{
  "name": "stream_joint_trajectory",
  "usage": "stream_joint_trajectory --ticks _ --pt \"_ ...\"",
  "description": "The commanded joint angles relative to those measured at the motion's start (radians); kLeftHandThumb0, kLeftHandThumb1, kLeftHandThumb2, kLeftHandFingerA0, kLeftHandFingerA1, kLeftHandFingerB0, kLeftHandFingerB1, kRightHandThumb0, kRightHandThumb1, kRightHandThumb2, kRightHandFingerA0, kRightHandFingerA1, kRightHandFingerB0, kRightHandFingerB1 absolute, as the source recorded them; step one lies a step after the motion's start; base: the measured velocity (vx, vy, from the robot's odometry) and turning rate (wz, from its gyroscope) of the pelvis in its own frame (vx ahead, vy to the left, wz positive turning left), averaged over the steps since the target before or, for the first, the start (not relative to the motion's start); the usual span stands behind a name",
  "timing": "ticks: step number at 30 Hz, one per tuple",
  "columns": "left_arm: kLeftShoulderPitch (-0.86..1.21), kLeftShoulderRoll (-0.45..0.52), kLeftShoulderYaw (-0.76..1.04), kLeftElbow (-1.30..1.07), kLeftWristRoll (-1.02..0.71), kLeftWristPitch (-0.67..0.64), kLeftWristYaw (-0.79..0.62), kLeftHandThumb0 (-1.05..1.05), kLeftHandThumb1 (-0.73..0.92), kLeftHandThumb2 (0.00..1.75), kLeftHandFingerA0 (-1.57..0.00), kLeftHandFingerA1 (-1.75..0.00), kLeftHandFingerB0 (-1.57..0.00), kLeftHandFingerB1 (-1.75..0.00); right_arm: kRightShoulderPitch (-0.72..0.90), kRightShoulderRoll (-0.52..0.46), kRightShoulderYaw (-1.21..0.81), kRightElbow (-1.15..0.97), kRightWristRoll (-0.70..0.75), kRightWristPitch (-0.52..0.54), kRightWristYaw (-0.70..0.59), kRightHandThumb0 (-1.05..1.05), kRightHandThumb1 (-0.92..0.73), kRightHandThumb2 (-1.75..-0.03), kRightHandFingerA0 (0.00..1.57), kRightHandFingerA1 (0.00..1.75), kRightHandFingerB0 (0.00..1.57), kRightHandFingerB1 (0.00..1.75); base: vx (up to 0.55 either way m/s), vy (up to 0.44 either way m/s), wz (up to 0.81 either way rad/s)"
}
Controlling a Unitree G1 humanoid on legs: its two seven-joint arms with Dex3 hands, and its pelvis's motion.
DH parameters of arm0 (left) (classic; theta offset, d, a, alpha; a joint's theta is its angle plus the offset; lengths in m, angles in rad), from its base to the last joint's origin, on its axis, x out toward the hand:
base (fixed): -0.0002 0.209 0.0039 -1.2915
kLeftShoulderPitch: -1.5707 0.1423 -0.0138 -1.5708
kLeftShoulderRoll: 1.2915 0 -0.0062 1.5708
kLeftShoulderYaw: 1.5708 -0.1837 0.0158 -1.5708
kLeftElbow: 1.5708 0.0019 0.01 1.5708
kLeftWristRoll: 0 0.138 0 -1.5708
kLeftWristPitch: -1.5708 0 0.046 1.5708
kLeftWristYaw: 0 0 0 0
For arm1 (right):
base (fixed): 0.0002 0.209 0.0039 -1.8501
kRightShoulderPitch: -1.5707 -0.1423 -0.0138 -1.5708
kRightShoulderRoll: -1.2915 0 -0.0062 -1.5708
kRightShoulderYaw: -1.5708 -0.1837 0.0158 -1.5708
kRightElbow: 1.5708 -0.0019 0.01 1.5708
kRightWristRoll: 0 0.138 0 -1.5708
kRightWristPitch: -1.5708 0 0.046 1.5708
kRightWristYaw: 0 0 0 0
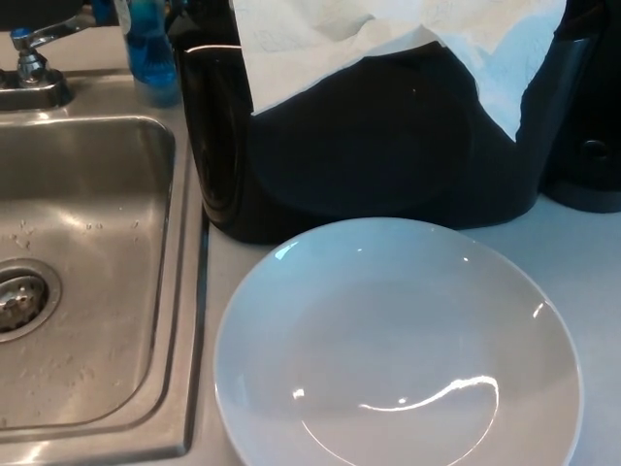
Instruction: Walk towards the tissue paper container and pull out a piece of tissue paper and use it to wipe the plate
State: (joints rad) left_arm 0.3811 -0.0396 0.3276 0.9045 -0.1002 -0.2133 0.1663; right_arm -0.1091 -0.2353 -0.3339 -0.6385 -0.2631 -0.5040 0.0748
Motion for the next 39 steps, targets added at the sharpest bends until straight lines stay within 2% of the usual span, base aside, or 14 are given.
stream_joint_trajectory --ticks 1,4,8,9,10,11,14,15,16,17,36,37,38,39 --pt "0.007 0.027 0.015 0.004 -0.009 -0.056 0.011 -0.07 0.6 0.77 -0.88 -0.96 -0.82 -0.7 -0.416 0.03 0.373 0.042 -0.739 0.308 0.41 -0.88 -0.71 -0.6 0.0 0.24 0.0 0.16 0.0 0.0 0.0" --pt "0.018 0.021 0.011 -0.017 -0.006 -0.054 0.014 -0.07 0.6 0.78 -0.89 -0.99 -0.83 -0.7 -0.454 0.052 0.418 0.096 -0.781 0.338 0.413 -0.87 -0.52 -0.96 0.0 0.2 0.0 0.16 0.0 0.0 0.0" --pt "0.016 0.021 0.01 -0.012 -0.005 -0.056 0.013 -0.07 0.59 0.78 -0.89 -1.0 -0.83 -0.7 -0.476 0.059 0.443 0.12 -0.804 0.363 0.42 -0.92 -0.54 -0.95 0.0 0.17 0.0 0.11 0.0 0.0 0.0" --pt "0.019 0.019 0.011 -0.014 -0.004 -0.059 0.017 -0.07 0.59 0.79 -0.92 -1.0 -0.83 -0.7 -0.5 0.064 0.463 0.153 -0.822 0.376 0.427 -0.89 -0.66 -0.6 0.0 0.27 0.0 0.16 0.0 0.0 0.0" --pt "0.02 0.018 0.011 -0.015 -0.004 -0.06 0.018 -0.07 0.59 0.79 -0.92 -1.0 -0.83 -0.7 -0.511 0.066 0.473 0.168 -0.83 0.384 0.43 -0.89 -0.66 -0.6 0.0 0.27 0.0 0.16 0.0 0.0 0.0" --pt "0.031 0.014 0.006 -0.041 0.001 -0.045 0.025 -0.08 0.59 0.78 -0.88 -1.0 -0.83 -0.71 -0.544 0.07 0.491 0.233 -0.833 0.415 0.421 -0.99 -0.58 -0.97 0.0 0.19 0.0 0.03 0.0 0.0 0.0" --pt "0.034 0.011 0.004 -0.043 0.002 -0.043 0.026 -0.08 0.59 0.78 -0.88 -1.0 -0.83 -0.71 -0.55 0.066 0.501 0.239 -0.839 0.431 0.422 -0.99 -0.58 -0.97 0.0 0.19 0.0 0.03 0.0 0.0 0.0" --pt "0.035 0.011 0.004 -0.042 0.002 -0.043 0.027 -0.07 0.59 0.78 -0.89 -1.0 -0.84 -0.72 -0.554 0.066 0.505 0.246 -0.843 0.437 0.425 -0.88 -0.66 -0.61 0.0 0.16 0.0 0.16 0.0 0.0 0.0" --pt "0.038 0.01 0.004 -0.041 0.002 -0.044 0.028 -0.07 0.59 0.78 -0.89 -1.0 -0.84 -0.72 -0.56 0.065 0.512 0.255 -0.849 0.447 0.43 -0.88 -0.66 -0.61 0.0 0.16 0.0 0.16 0.0 0.0 0.0" --pt "0.04 0.011 0.013 -0.018 -0.009 -0.066 0.012 -0.1 0.6 0.73 -0.93 -1.0 -0.81 -0.72 -0.592 0.07 0.528 0.319 -0.864 0.474 0.416 -0.99 -0.58 -0.96 0.0 0.18 0.0 0.02 0.0 0.0 0.0" --pt "0.08 -0.011 0.01 -0.042 -0.008 -0.04 0.024 -0.11 0.61 0.72 -0.88 -0.97 -0.83 -0.71 -0.726 0.069 0.584 0.511 -0.935 0.642 0.348 -0.88 -0.51 -0.92 0.0 0.24 0.0 0.14 0.0 0.0 0.0" --pt "0.083 -0.012 0.012 -0.047 -0.013 -0.036 0.019 -0.08 0.59 0.76 -0.9 -0.99 -0.84 -0.74 -0.727 0.062 0.588 0.533 -0.935 0.646 0.34 -0.82 -0.6 -0.59 0.0 0.03 0.0 0.23 0.0 0.0 0.0" --pt "0.081 -0.011 0.011 -0.04 -0.012 -0.037 0.02 -0.09 0.6 0.74 -0.9 -0.97 -0.84 -0.71 -0.727 0.057 0.591 0.547 -0.936 0.653 0.337 -0.84 -0.48 -0.9 0.0 0.25 0.03 0.15 0.0 0.0 0.0" --pt "0.081 -0.011 0.011 -0.038 -0.011 -0.038 0.02 -0.09 0.6 0.74 -0.9 -0.97 -0.84 -0.71 -0.728 0.057 0.592 0.549 -0.937 0.655 0.337 -0.84 -0.48 -0.9 0.0 0.25 0.03 0.15 0.0 0.0 0.0"
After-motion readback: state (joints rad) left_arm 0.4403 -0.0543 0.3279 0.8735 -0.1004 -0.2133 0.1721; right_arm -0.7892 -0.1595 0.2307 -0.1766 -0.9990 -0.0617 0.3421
